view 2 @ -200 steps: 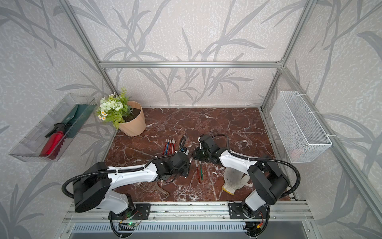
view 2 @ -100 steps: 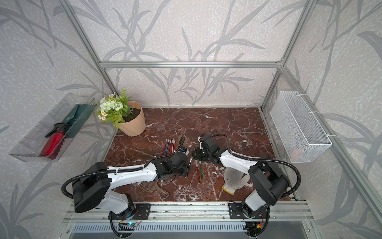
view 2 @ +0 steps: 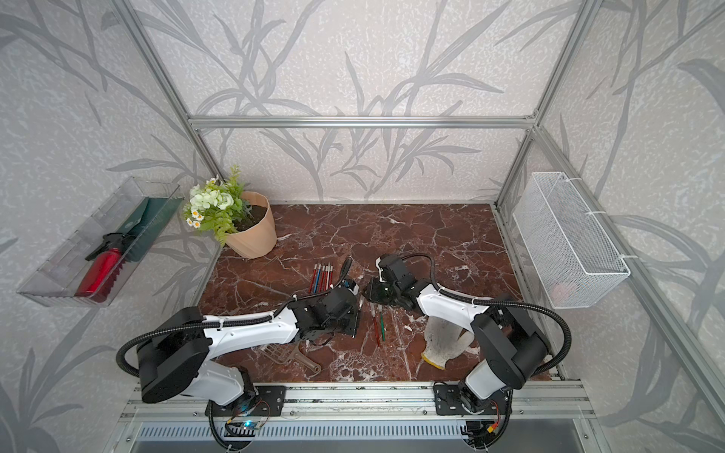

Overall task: Remove protective caps from carving knives
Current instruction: Remove the protective sleeve from the carving knife.

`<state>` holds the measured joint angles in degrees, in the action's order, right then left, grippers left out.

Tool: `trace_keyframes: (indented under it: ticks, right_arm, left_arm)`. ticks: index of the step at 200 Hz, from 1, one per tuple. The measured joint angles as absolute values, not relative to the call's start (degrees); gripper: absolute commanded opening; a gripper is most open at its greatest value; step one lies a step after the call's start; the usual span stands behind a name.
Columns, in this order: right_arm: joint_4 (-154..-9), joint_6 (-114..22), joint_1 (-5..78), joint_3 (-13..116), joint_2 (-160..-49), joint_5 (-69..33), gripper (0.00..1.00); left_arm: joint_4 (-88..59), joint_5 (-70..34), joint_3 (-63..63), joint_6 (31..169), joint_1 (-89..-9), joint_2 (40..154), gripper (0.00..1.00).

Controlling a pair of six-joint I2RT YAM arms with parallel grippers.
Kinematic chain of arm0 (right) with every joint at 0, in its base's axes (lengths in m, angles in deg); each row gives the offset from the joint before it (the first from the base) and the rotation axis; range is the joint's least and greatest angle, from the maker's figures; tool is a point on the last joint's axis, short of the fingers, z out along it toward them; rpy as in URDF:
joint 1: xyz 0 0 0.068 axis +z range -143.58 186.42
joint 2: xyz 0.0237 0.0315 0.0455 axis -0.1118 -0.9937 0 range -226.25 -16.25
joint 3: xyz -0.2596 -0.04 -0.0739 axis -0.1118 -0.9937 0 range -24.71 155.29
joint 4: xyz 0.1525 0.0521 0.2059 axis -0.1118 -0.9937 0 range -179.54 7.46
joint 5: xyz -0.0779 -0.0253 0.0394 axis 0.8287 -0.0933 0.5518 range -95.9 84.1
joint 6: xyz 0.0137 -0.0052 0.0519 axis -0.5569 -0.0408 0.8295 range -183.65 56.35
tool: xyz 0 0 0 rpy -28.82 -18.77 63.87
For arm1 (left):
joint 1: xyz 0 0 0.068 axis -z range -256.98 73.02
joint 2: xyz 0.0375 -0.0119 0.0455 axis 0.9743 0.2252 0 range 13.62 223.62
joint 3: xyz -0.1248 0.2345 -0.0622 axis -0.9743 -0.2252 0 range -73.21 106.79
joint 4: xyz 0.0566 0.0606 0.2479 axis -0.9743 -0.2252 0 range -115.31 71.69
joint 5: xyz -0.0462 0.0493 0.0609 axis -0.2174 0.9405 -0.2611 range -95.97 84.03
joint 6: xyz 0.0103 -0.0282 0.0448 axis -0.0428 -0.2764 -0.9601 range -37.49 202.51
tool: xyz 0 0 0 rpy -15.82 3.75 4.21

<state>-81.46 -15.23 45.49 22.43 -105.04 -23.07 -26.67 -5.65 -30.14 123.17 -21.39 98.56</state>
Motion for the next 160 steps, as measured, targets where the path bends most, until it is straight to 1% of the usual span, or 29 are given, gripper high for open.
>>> trace_keyframes:
  ticks: [73,99,160]
  right_arm:
    - [-80.8,-15.3,45.5,23.5,-105.5,-24.0,0.24]
    - [-80.7,-15.3,45.5,23.5,-105.9,-24.0,0.26]
    - [-81.2,-15.4,45.5,23.5,-105.9,-23.5,0.27]
  left_arm:
    - [-26.8,-5.6,-30.1,123.2,-21.4,98.6,0.05]
    - [-26.9,-5.6,-30.1,123.2,-21.4,98.6,0.05]
    - [-26.9,-5.6,-30.1,123.2,-21.4,98.6,0.05]
